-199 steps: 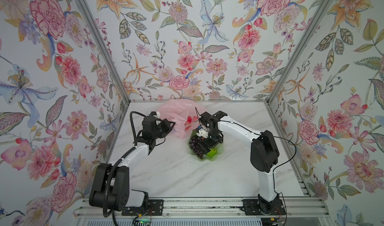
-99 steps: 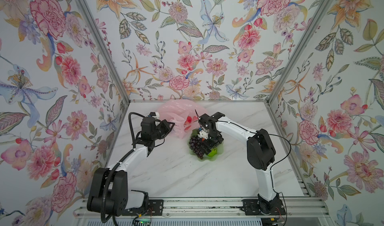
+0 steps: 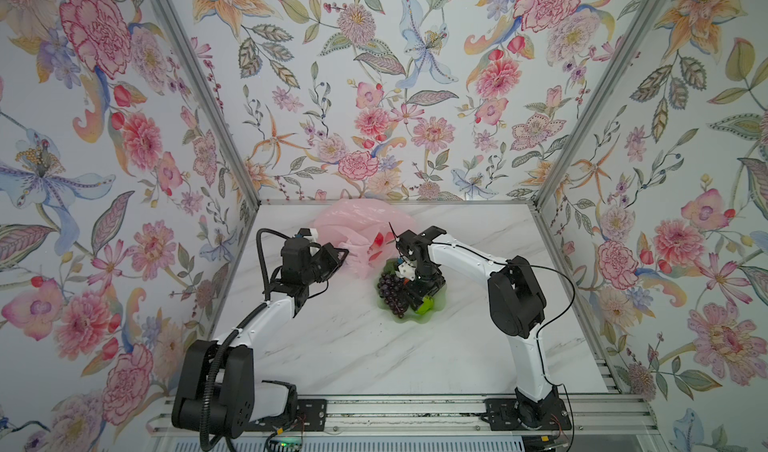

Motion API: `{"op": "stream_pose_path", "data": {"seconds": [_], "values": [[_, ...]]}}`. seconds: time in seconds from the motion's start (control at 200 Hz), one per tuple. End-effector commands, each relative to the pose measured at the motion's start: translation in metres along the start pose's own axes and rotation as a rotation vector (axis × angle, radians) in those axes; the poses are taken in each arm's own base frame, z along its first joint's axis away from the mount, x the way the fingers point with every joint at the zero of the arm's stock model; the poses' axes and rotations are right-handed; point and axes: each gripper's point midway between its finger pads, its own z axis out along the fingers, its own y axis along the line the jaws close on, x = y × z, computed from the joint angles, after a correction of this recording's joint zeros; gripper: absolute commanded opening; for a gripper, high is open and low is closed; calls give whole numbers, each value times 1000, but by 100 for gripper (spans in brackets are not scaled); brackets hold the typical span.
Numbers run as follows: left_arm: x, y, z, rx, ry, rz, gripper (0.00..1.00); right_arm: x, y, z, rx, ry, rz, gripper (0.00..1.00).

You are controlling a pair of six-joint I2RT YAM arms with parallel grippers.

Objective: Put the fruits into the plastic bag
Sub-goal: 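Lower the right gripper into the dish and grasp the green bumpy fruit, then carry the green bumpy fruit with the right gripper into the bag mouth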

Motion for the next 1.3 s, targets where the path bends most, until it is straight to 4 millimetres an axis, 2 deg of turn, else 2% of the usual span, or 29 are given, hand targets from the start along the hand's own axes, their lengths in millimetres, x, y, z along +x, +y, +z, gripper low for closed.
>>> {"op": "stream_pose_path", "data": {"seconds": [0.0,0.09,0.345,0.616,0.866,0.956,0.986,0.996,1.021,1.121,1.296], "values": [[-2,-3,-6,13,-15,13,0,3,-2,-6,33,9,2,70],[-2,-3,-5,15,-16,9,0,2,-5,-14,52,-13,2,63],[-1,-1,-5,29,-25,-16,0,5,-6,-30,75,-47,7,59],[4,1,-9,36,-25,-22,0,9,-3,-49,80,-78,20,58],[1,-3,-12,60,-42,-28,0,3,-2,-89,51,-173,58,58],[0,-6,-12,68,-47,-25,0,-4,-3,-112,-33,-251,111,58],[-1,-6,-12,68,-48,-25,0,-8,2,-119,-70,-277,119,58],[-1,-7,-12,70,-49,-22,0,-8,-5,-123,-83,-288,145,58],[-2,-8,-12,72,-49,-20,0,-12,-9,-130,-114,-313,176,58],[-3,-10,-11,75,-47,-12,0,-32,-8,-151,-279,-413,280,58],[-6,-14,-9,72,-41,13,0,-72,-5,-163,-584,-517,482,58]]}}
